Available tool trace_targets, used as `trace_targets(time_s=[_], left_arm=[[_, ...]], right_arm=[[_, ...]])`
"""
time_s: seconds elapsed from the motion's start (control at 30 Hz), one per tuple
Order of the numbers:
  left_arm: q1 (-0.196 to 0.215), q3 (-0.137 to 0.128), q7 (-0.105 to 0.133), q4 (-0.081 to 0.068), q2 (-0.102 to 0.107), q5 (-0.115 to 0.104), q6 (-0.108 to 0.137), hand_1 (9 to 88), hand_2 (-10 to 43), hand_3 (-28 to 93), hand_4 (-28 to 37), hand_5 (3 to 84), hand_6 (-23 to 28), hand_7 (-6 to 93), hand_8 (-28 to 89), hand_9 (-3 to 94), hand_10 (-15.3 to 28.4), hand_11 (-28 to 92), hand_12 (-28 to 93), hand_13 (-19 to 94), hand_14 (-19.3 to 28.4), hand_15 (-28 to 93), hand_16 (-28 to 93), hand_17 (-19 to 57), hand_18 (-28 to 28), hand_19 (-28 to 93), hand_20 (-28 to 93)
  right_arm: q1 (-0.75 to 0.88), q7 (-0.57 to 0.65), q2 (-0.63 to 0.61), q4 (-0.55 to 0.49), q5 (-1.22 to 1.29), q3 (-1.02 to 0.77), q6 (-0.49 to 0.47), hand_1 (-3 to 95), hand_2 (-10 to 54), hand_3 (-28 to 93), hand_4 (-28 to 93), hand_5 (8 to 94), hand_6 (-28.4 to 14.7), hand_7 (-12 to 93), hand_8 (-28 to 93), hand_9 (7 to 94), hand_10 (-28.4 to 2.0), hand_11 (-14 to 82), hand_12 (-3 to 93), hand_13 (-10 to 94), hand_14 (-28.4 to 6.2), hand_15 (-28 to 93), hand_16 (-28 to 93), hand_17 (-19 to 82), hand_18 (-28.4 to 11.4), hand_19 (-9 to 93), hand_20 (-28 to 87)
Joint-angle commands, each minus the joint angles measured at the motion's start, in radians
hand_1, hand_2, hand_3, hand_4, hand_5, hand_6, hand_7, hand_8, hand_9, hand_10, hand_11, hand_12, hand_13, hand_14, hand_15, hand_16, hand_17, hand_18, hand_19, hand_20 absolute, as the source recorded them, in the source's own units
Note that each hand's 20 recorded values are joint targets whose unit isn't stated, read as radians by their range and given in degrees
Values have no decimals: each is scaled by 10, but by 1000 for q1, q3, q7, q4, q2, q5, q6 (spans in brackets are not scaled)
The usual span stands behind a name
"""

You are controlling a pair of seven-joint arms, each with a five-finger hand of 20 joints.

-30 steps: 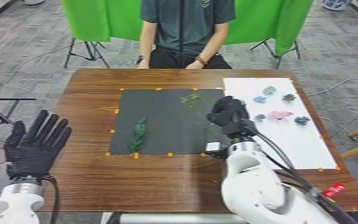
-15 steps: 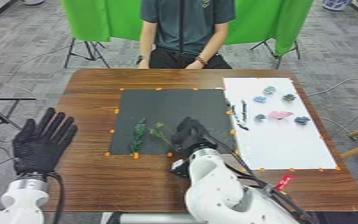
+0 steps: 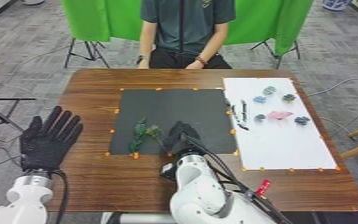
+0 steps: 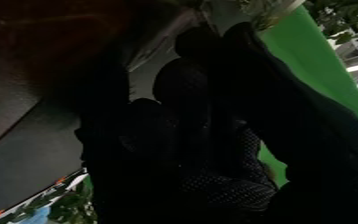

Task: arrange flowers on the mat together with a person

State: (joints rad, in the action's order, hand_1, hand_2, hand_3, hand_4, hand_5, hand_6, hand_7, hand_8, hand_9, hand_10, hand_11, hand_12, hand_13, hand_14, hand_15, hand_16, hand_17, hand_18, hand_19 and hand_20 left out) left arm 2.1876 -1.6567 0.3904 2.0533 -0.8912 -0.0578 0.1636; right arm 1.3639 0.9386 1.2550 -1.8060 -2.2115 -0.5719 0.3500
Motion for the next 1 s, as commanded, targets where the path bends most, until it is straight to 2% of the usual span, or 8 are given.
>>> trace_targets(time_s=[0.03, 0.17, 0.5, 0.57, 0.67, 0.83, 1.0], left_arm=[[21, -6, 0, 2, -8, 3, 5, 282, 130, 744, -283, 438, 69, 69, -93, 404, 124, 134, 55, 286, 152, 271, -71, -37, 116, 302, 81], [15, 1, -2, -2, -7, 2, 1, 283, 127, 746, -283, 436, 69, 68, -93, 403, 125, 134, 54, 286, 152, 272, -71, -37, 116, 300, 80], [15, 1, -3, -7, -18, -1, 8, 285, 123, 741, -283, 435, 70, 69, -92, 401, 125, 135, 54, 285, 152, 274, -72, -37, 116, 299, 81], [16, 0, -7, -7, -19, -2, 11, 285, 124, 739, -283, 435, 70, 69, -92, 401, 125, 135, 55, 285, 152, 274, -72, -37, 115, 298, 80], [10, 1, -10, -11, -23, -20, 6, 285, 123, 737, -283, 436, 70, 70, -92, 401, 125, 136, 55, 286, 152, 274, -73, -37, 115, 299, 81], [13, -3, -12, -11, -25, -17, 8, 284, 123, 737, -283, 436, 70, 70, -92, 402, 125, 136, 54, 286, 152, 275, -73, -36, 115, 298, 80], [25, -10, -9, -7, -30, -15, 5, 282, 124, 736, -283, 436, 70, 70, -92, 402, 124, 136, 54, 285, 152, 275, -73, -35, 115, 299, 80]], right_arm=[[11, 5, -19, -32, 17, 13, 14, 510, -95, 674, -188, 712, -53, 415, 139, 701, -170, 562, 454, 627, -185, 844, 343, 302, -284, 873, 300], [8, -1, -32, -38, 42, 7, 16, 484, -95, 659, -175, 713, -58, 393, 135, 690, -181, 584, 388, 619, -187, 843, 341, 296, -284, 866, 304], [14, -12, -54, -34, 36, -16, 40, 468, -95, 663, -174, 711, -63, 377, 128, 691, -185, 578, 357, 612, -187, 836, 336, 293, -284, 858, 301], [20, -13, -55, -39, 49, -28, 32, 462, -95, 668, -174, 711, -65, 372, 126, 697, -188, 554, 333, 611, -186, 827, 331, 292, -282, 853, 296], [22, -12, -63, -42, 45, -27, 48, 455, -95, 676, -177, 710, -67, 359, 125, 716, -187, 503, 294, 617, -180, 805, 313, 294, -279, 847, 283], [22, -28, -76, -50, 41, -28, 79, 447, -95, 688, -178, 705, -73, 342, 121, 715, -183, 439, 264, 613, -176, 773, 290, 292, -274, 836, 264], [43, -58, -105, -117, 55, -63, 121, 444, -95, 691, -179, 705, -73, 344, 118, 722, -184, 425, 257, 614, -176, 762, 278, 290, -274, 835, 258]])
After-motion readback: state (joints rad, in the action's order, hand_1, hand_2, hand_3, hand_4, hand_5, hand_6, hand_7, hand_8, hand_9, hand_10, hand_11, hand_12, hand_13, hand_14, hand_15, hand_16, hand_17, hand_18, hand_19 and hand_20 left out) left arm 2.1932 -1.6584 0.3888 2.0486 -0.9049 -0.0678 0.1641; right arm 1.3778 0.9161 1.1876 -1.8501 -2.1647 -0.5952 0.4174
